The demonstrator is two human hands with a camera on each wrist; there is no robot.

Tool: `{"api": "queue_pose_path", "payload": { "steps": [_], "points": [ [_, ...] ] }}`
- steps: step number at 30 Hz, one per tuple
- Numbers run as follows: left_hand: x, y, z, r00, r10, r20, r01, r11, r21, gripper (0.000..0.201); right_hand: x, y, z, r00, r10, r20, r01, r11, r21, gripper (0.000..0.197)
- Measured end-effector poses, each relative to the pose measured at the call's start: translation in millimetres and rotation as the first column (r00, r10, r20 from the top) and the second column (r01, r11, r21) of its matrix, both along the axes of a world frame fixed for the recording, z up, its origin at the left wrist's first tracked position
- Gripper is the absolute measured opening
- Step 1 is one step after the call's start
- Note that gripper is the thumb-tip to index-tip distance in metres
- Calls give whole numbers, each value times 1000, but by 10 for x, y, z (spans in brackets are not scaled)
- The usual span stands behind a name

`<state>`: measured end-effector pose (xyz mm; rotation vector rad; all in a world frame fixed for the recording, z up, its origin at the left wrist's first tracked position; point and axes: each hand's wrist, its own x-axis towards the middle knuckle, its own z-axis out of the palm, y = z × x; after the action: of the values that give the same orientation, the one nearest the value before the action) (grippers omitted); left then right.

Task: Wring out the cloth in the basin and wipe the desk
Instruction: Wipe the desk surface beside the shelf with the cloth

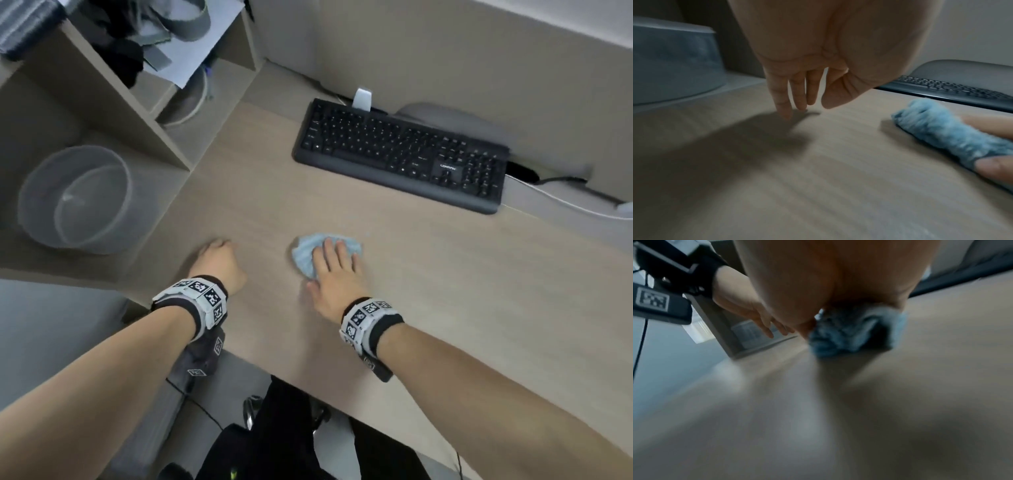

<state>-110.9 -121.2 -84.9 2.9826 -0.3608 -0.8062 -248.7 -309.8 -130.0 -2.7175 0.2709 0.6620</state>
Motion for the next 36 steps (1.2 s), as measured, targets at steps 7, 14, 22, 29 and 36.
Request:
{"api": "queue_pose_path", "payload": {
  "steps": [7,14,22,29,36],
  "points": [
    [304,-431,-112,989,-144,-28,142,988,-61,58,-265,-991,-107,950,-311,1,309,945,-108,68],
    [574,-511,-155,949,-308,-64,312,947,78,58,129,-1120,-40,827,-562,-14,557,822,-117,71],
    [762,-771,-62,878,-460,-128,478,848,228,43,277,-547,-79,967,-241,78,239,971,31,65],
    [772,-941,-19,884,-447,-136,467,841,272,32,129,-1336,-9,833,-553,26,553,828,-95,68],
    [711,-960,-26,929,-335,-156,366,890,272,30,609,-810,25,970,-241,16,240,969,51,76]
  ]
}}
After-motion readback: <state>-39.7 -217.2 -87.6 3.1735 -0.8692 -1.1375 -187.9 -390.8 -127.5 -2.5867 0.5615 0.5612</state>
